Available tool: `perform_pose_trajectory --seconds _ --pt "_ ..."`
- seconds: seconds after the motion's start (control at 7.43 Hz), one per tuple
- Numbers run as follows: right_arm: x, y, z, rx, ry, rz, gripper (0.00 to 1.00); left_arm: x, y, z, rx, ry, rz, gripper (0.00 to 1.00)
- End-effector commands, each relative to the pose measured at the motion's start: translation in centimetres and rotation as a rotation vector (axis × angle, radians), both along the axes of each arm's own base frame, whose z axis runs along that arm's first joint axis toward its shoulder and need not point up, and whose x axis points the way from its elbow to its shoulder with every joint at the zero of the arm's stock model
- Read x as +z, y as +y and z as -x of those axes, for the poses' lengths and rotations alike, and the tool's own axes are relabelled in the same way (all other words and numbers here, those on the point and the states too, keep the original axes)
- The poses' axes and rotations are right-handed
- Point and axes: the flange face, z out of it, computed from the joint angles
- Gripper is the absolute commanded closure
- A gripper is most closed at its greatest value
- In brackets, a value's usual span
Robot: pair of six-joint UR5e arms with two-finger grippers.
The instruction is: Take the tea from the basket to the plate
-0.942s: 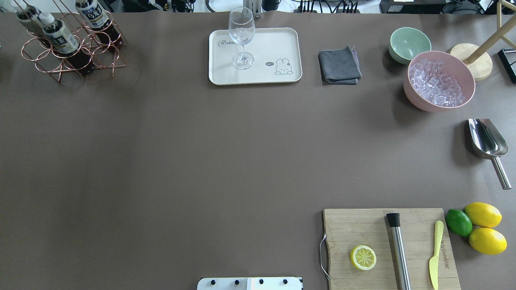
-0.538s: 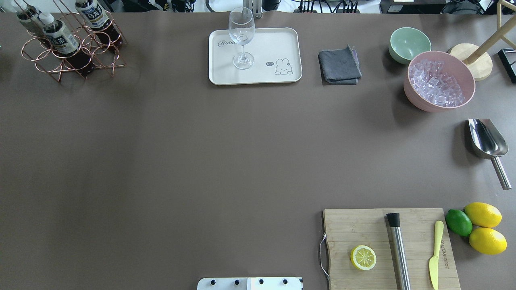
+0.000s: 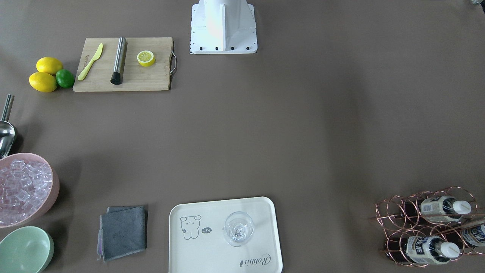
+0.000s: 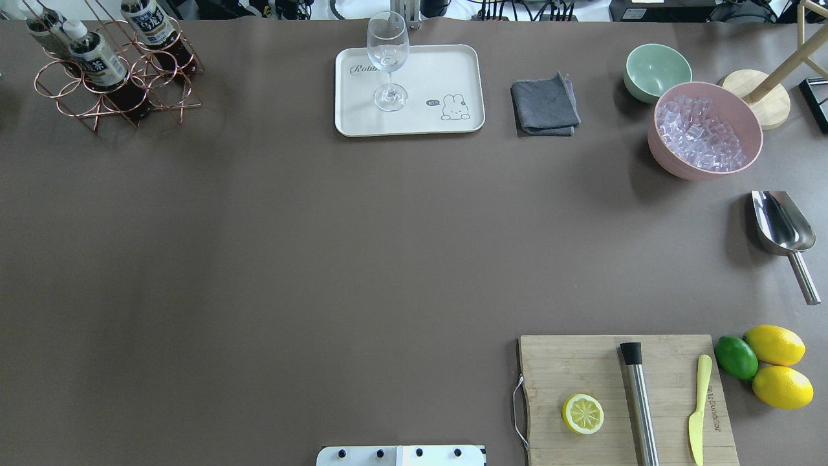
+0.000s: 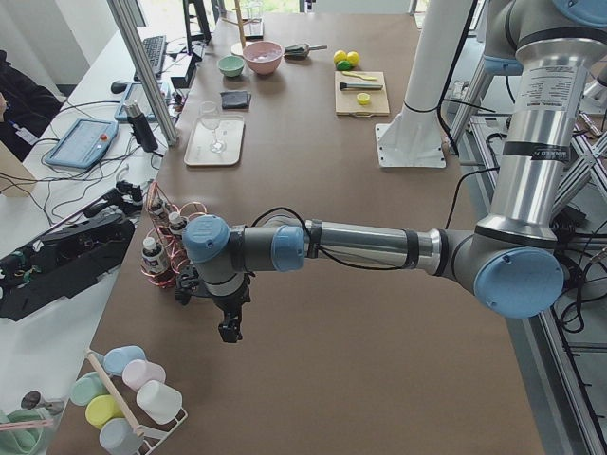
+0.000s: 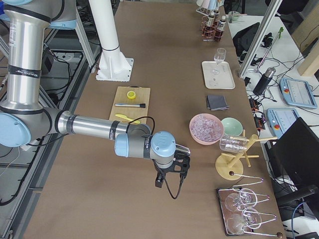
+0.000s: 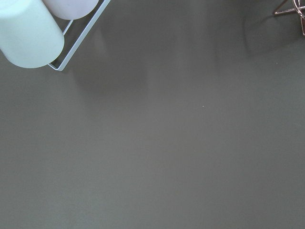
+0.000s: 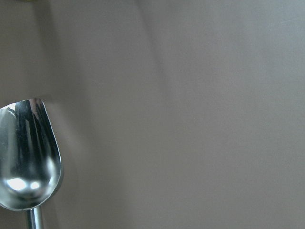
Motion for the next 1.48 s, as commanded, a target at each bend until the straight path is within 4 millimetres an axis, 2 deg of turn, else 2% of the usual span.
perform_pose_trajectory --seconds 0.0,0.81,0.94,1.08,1.35 --pt "0.0 0.0 0.0 0.001 0.000 0.001 0.00 0.1 0.0 0.0 0.002 0.001 -0.001 0.01" --pt "0.1 0.0 0.0 0.001 0.000 0.003 0.00 0.2 0.1 0.1 0.002 -0.001 0.001 0.01" --pt "0.2 0.1 0.0 0.001 0.000 0.006 0.00 1.2 1.4 0.0 0.003 0.000 0.011 0.01" --pt "0.4 0.3 0.0 0.001 -0.003 0.010 0.00 0.5 1.4 0.0 0.003 -0.001 0.001 0.01" --pt "1.1 0.7 0.0 0.001 0.001 0.024 0.00 0.4 1.4 0.0 0.004 -0.002 -0.001 0.01"
